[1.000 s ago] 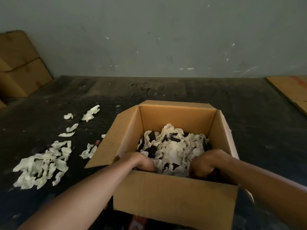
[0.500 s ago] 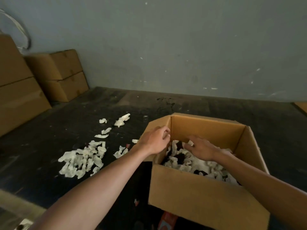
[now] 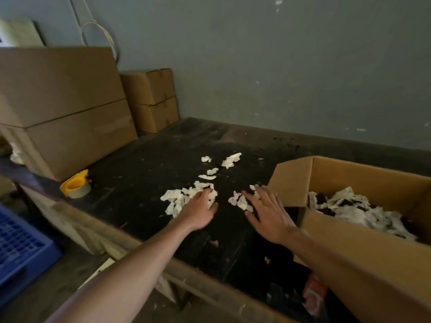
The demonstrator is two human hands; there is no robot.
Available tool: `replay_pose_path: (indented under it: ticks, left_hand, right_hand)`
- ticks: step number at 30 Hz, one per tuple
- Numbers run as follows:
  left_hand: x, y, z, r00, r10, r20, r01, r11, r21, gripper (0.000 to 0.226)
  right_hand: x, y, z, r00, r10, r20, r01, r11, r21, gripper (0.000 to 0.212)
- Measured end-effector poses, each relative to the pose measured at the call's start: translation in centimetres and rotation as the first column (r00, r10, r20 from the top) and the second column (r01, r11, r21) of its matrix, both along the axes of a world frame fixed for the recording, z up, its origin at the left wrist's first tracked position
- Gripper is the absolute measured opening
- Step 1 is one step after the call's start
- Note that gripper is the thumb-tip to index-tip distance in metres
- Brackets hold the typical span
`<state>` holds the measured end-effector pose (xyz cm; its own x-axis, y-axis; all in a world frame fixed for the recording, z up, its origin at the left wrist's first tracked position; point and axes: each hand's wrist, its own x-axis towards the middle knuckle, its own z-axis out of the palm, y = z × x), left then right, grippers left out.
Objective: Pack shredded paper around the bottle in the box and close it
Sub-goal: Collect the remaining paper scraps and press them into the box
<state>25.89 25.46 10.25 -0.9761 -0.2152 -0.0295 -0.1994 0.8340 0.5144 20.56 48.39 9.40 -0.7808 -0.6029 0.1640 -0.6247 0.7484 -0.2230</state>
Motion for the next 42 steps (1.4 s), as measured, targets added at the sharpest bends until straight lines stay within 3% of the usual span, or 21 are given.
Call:
replay_pose_path:
  ticks: [4, 8, 11, 15, 19, 22, 27, 34, 38, 42]
  left_hand:
    - [4.7, -4.3, -4.4, 0.99, 0.054, 0.132, -0.067, 0.993, 0.101, 0.073]
    - [7.4, -7.2, -8.6, 0.955, 0.107, 0.278, -0.128, 0.99, 0.058, 0.083]
    - [8.3, -8.8, -11.4, 0.935, 0.128, 0.331, -0.142, 0.99, 0.019, 0.084]
    - [7.8, -10.7, -14.2, 0.901, 0.191, 0.389, -0.183, 0.981, -0.057, 0.086]
    - [5.4, -13.4, -16.7, 0.91, 0.23, 0.346, -0.149, 0.958, -0.247, 0.086]
    - [2.8, -15.7, -17.9, 0.921, 0.238, 0.309, -0.138, 0.939, -0.314, 0.102]
    - [-3.1, -19.4, -18.8, 0.926, 0.227, 0.303, -0.134, 0.945, -0.298, 0.13]
    - [-11.0, -21.9, -19.0, 0.96, 0.07, 0.27, 0.017, 0.951, -0.308, 0.126]
    - [-13.7, -23.1, -18.9, 0.989, -0.01, 0.149, 0.049, 0.965, -0.257, 0.121]
    - [-15.8, -24.1, -19.2, 0.993, -0.059, 0.102, 0.083, 0.967, -0.243, 0.128]
  right_hand:
    - [4.5, -4.0, -5.3, 0.98, 0.029, 0.198, -0.049, 0.994, 0.093, 0.064]
    - [6.3, -5.2, -11.0, 0.897, -0.128, 0.424, 0.02, 0.968, 0.25, 0.072]
    - [6.4, -4.6, -14.6, 0.837, -0.241, 0.491, 0.093, 0.947, 0.306, 0.081]
    - [4.9, -5.6, -17.0, 0.864, -0.241, 0.441, 0.116, 0.949, 0.292, 0.087]
    - [2.1, -9.7, -18.0, 0.897, -0.26, 0.358, 0.181, 0.954, 0.241, 0.094]
    - [-0.6, -13.3, -18.2, 0.92, -0.279, 0.277, 0.224, 0.951, 0.213, 0.101]
    - [-5.9, -19.7, -18.4, 0.94, -0.259, 0.223, 0.218, 0.957, 0.193, 0.107]
    - [-13.0, -25.9, -18.6, 0.945, -0.236, 0.228, 0.209, 0.969, 0.133, 0.081]
    - [-15.6, -26.7, -17.2, 0.96, -0.227, 0.161, 0.222, 0.974, 0.048, 0.074]
    - [-17.4, -22.3, -15.9, 0.889, -0.458, 0.02, 0.458, 0.889, -0.022, 0.064]
